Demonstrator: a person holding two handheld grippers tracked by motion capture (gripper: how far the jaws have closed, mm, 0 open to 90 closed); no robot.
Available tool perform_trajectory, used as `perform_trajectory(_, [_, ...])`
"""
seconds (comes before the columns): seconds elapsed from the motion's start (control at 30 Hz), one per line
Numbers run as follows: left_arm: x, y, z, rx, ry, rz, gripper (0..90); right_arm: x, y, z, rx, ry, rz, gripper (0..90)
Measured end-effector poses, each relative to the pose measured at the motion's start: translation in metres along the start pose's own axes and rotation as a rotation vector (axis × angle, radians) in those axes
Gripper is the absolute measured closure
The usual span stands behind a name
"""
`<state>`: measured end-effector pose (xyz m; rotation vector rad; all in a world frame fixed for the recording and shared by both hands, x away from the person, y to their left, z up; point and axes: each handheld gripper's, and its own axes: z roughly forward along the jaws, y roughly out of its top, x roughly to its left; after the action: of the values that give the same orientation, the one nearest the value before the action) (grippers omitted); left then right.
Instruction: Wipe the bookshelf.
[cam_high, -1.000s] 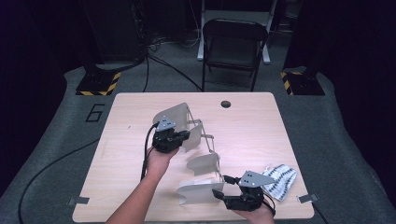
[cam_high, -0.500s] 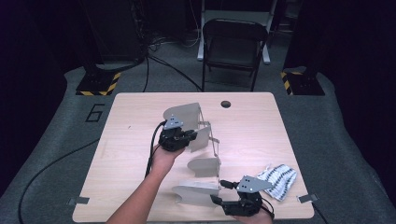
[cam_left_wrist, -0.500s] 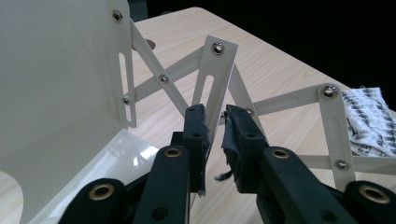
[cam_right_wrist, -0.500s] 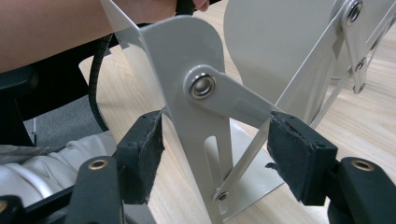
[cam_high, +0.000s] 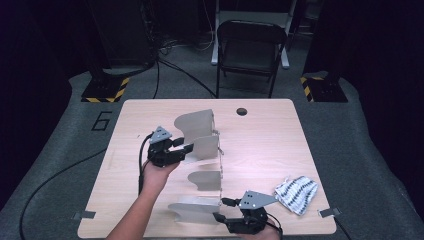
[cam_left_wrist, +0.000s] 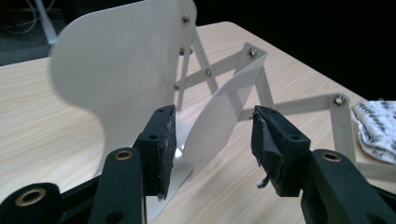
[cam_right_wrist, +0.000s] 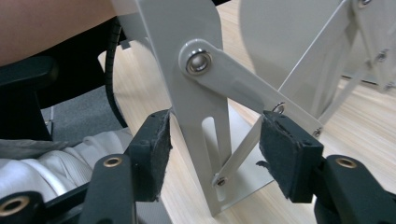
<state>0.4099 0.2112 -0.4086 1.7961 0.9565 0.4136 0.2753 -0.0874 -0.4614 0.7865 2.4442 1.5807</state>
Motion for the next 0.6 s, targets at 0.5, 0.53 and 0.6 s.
perform_trajectory(0.5, [0.019, -0.03, -0.071, -0.037, 0.05, -0.041, 50.8, 0.011, 0.018, 0.046, 0.03, 0.061, -0.034, 42.5])
perform_trajectory(0.53, [0.019, -0.031, -0.074, -0.035, 0.053, -0.042, 50.6, 0.011, 0.019, 0.048, 0.031, 0.066, -0.031, 42.5])
perform_trajectory(0.6, [0.018, -0.032, -0.078, -0.035, 0.057, -0.043, 50.4, 0.011, 0.021, 0.051, 0.023, 0.072, -0.033, 42.6])
